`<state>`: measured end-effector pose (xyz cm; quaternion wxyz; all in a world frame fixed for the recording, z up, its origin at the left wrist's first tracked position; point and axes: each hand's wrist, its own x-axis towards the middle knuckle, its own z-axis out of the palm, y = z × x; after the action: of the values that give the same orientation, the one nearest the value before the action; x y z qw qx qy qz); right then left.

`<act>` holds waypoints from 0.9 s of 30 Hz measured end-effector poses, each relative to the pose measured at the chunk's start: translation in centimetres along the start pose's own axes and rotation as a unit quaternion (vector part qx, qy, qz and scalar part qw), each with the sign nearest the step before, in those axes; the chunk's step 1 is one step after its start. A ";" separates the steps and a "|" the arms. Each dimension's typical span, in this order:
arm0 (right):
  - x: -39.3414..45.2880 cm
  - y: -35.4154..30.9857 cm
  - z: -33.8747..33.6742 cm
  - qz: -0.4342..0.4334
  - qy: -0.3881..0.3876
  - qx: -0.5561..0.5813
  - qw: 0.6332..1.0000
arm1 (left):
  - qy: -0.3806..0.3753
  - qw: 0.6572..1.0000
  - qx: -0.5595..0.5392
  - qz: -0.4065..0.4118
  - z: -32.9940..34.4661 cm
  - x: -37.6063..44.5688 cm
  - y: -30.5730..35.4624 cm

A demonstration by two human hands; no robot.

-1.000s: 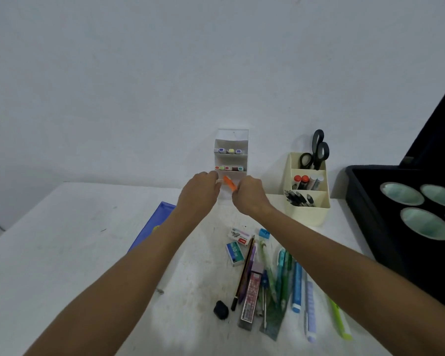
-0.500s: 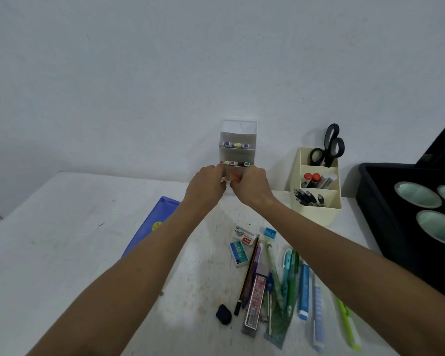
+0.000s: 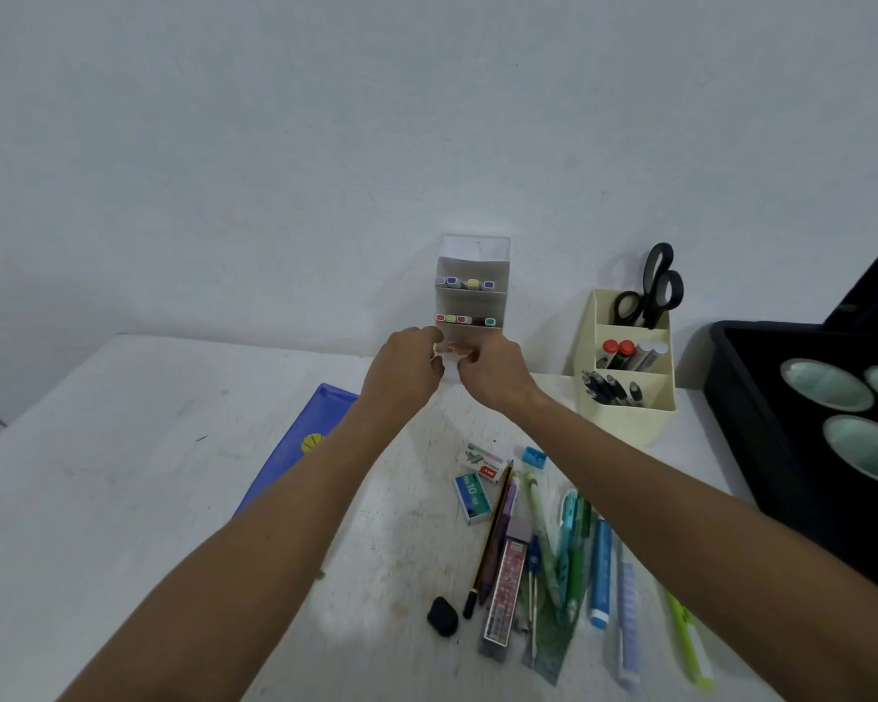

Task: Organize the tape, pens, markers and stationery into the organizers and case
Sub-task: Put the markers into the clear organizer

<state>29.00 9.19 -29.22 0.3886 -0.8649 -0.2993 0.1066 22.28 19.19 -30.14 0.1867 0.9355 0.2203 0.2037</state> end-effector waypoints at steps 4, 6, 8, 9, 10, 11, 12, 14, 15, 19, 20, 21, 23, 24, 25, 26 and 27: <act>-0.2 0.3 -0.1 0.012 -0.004 -0.016 1.000 | 0.005 1.000 -0.004 -0.001 0.1 -0.5 0.1; -0.7 0.2 -0.4 0.005 -0.008 -0.009 1.000 | 0.015 1.000 -0.010 -0.003 -0.1 -1.0 0.2; -1.8 0.4 -0.8 -0.010 -0.015 -0.016 1.000 | 0.012 1.000 -0.016 -0.010 -0.2 -1.8 0.3; -2.6 0.7 -1.2 -0.017 -0.026 -0.026 0.999 | 0.001 1.000 -0.019 -0.017 -0.3 -2.5 0.3; -3.5 1.1 -1.6 -0.025 -0.044 -0.037 0.998 | -0.016 0.999 -0.021 -0.025 -0.4 -3.1 0.3; -4.4 1.5 -2.1 -0.031 -0.065 -0.050 0.996 | -0.034 0.999 -0.023 -0.030 -0.5 -3.8 0.3; -5.2 2.0 -2.7 -0.034 -0.087 -0.065 0.994 | -0.052 0.998 -0.024 -0.026 -0.7 -4.5 0.4; -7.3 3.0 -4.0 -0.036 -0.125 -0.095 0.987 | -0.094 0.995 -0.018 -0.003 -0.9 -6.3 0.8; -8.1 3.5 -4.6 -0.038 -0.140 -0.110 0.983 | -0.116 0.993 -0.014 0.010 -1.0 -7.0 1.0; -11.1 5.8 -6.7 -0.020 -0.184 -0.180 0.966 | -0.197 0.979 -0.011 0.044 -0.7 -9.6 2.3; -11.7 6.4 -7.1 -0.008 -0.190 -0.195 0.962 | -0.210 0.976 -0.004 0.051 -0.5 -10.2 2.7; -12.4 7.0 -7.5 0.005 -0.194 -0.206 0.959 | -0.222 0.973 0.003 0.058 -0.2 -10.7 3.2; -13.1 7.8 -8.2 0.031 -0.196 -0.225 0.954 | -0.236 0.969 0.010 0.068 0.2 -11.3 3.9; -13.6 8.2 -8.7 0.045 -0.194 -0.235 0.951 | -0.241 0.968 0.013 0.076 0.4 -11.6 4.4; -13.9 8.5 -9.0 0.055 -0.192 -0.246 0.948 | -0.244 0.966 0.017 0.083 0.6 -11.7 4.8; -14.1 8.8 -9.4 0.065 -0.186 -0.254 0.947 | -0.247 0.965 0.021 0.088 0.8 -11.8 5.2; -14.4 9.1 -9.9 0.077 -0.177 -0.256 0.947 | -0.250 0.963 0.024 0.094 1.1 -11.8 5.7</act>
<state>25.61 -10.20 -29.98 0.0855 -0.9229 -0.3129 0.2075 15.06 8.41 -32.13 0.1933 0.9773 0.0825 -0.0253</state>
